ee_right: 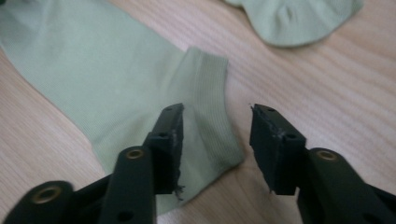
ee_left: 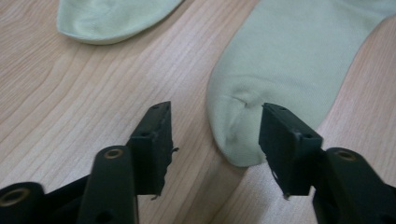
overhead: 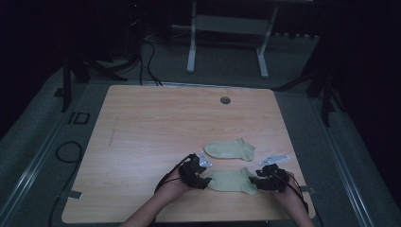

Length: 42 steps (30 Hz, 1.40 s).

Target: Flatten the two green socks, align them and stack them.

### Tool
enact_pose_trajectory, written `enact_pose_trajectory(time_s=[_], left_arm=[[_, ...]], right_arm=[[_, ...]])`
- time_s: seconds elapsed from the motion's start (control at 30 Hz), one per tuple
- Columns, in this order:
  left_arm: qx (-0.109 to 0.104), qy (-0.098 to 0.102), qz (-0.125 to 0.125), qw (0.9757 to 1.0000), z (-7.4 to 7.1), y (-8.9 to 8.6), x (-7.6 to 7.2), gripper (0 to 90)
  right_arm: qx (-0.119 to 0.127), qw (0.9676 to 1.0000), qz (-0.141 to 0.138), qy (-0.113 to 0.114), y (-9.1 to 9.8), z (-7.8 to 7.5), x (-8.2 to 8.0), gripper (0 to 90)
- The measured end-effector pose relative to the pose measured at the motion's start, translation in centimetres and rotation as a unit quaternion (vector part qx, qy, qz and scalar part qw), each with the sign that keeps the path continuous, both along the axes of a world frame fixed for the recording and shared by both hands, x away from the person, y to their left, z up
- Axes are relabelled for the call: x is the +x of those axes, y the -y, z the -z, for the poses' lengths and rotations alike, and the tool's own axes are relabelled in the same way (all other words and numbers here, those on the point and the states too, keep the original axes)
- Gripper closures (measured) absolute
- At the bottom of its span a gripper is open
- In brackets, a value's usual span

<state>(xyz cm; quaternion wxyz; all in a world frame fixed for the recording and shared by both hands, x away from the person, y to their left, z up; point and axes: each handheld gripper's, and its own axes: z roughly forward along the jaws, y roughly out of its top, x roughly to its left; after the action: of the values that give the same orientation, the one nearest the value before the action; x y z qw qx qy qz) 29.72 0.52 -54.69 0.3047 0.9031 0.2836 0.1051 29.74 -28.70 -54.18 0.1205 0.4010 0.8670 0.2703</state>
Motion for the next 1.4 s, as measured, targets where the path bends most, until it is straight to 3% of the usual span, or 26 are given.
enact_pose_trajectory(time_s=[0.1, 0.2, 0.57, 0.67, 0.83, 1.0, 1.17, 1.4], left_arm=[[0.011, 0.001, 0.003, 0.9999, 0.3, 0.2, -0.2, 49.1], [0.012, -0.005, 0.006, 0.9999, 0.5, 0.2, -0.2, 52.6], [0.003, -0.020, 0.018, 0.9996, 0.6, 0.8, -0.4, 85.9], [0.001, -0.017, 0.016, 0.9997, 0.6, 0.9, -0.4, 87.1], [-0.017, -0.022, 0.009, 0.9996, 0.5, 0.5, -0.3, 87.5], [-0.032, -0.017, 0.010, 0.9993, -1.0, 0.0, -0.3, 87.5], [-0.042, -0.009, -0.004, 0.9991, -2.8, -0.6, 0.4, 87.4], [-0.039, 0.006, -0.019, 0.9990, -4.8, -0.8, 2.1, 87.4]], right_arm=[[-0.019, 0.9998, -0.006, -0.004, -0.1, 0.4, -0.2, 59.0], [-0.017, 0.9998, -0.007, -0.005, -0.1, 0.4, -0.3, 65.2], [-0.019, 0.9998, -0.002, 0.003, -0.6, 0.4, -0.6, 81.4], [-0.025, 0.9996, 0.001, 0.009, -0.7, 0.4, -0.6, 82.6], [-0.009, 0.9999, 0.012, 0.006, -0.2, 0.3, -0.5, 83.0], [0.010, 0.9997, 0.012, 0.020, 0.2, -1.5, -0.5, 83.1], [0.034, 0.9989, 0.013, 0.028, 0.6, -3.5, 0.1, 83.0], [0.032, 0.9987, 0.014, 0.038, 0.2, -5.3, 2.3, 83.0]])
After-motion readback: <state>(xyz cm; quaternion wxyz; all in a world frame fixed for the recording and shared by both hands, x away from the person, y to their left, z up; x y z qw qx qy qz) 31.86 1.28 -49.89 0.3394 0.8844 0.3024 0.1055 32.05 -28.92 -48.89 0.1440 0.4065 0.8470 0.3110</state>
